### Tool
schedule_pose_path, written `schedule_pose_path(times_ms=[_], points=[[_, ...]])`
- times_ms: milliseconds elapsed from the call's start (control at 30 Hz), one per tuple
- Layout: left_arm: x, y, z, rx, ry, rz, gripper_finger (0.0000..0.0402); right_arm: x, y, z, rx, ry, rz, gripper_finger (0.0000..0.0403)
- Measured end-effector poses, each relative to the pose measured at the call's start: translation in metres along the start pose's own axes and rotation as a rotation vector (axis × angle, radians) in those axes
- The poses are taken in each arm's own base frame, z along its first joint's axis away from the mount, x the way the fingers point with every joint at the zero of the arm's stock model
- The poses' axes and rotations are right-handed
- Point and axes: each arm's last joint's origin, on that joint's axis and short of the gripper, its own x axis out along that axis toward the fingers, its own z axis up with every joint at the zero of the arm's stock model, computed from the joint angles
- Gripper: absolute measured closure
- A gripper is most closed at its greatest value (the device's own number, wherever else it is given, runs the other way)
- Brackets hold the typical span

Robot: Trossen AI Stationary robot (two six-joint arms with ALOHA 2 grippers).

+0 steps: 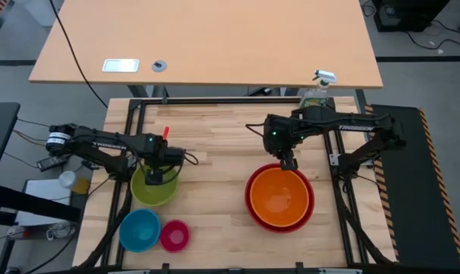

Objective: Nest bowls inside each other
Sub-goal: Stack the green bowl on top of the orange bowl

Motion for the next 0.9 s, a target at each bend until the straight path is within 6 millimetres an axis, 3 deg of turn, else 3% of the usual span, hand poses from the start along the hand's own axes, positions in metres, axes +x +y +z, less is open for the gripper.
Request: schedule_pose_path(times_ms=[267,500,700,900], points=[[0.010,0.002,-0.002,0.007,0.020,0.034,0.0153,-0.001,0.001,0.001,0.045,-0.009,-0.001,0.0243],[0.017,0.012,0.000,-0.068,0.004,-0.093,0.0153,0.001,0.001,0.002,0.020,-0.035,0.045,0.0243],[0.019,0.021,0.003,-0.232,-0.022,-0.119,0.0188,0.026,-0.003,-0.019,0.116,-0.034,0.109,0.0243],[0.019,0.022,0.007,-0.352,-0.053,-0.125,0.0237,0.067,0.009,-0.037,0.132,0.011,0.070,0.0243]])
